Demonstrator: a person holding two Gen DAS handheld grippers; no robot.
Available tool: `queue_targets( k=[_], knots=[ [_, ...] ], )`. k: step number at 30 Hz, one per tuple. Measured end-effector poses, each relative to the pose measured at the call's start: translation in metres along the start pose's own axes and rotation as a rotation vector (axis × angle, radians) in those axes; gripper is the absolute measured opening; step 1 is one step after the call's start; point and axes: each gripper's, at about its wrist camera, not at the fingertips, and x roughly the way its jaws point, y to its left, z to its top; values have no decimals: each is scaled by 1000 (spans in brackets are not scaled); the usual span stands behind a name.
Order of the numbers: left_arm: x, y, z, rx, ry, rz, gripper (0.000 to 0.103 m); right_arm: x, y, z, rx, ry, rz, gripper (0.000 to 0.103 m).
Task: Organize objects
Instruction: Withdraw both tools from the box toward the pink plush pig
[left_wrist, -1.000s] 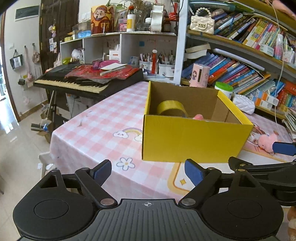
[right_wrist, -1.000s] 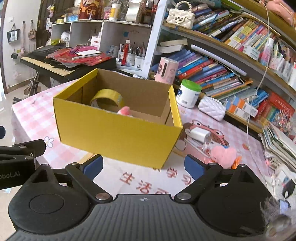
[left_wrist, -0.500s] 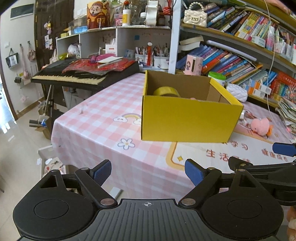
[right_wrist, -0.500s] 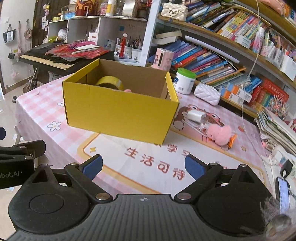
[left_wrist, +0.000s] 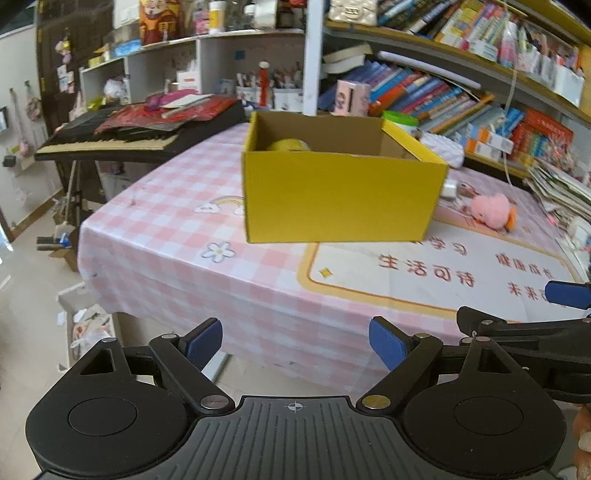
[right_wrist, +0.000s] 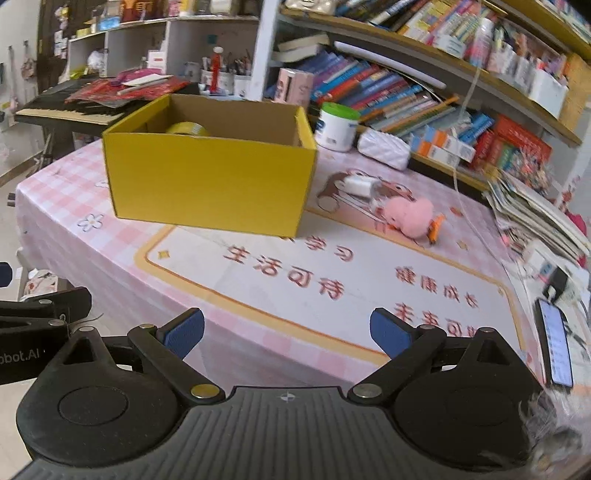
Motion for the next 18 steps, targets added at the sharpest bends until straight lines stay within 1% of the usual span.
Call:
queue_targets(
  k=[11, 18],
  knots=[
    [4, -34, 4, 74, -7, -83, 89, -8, -35, -12, 76, 11, -92, 98],
    [13, -58, 12, 111, -6, -109, 89, -4, -61, -15, 125, 15, -126, 98]
  ],
)
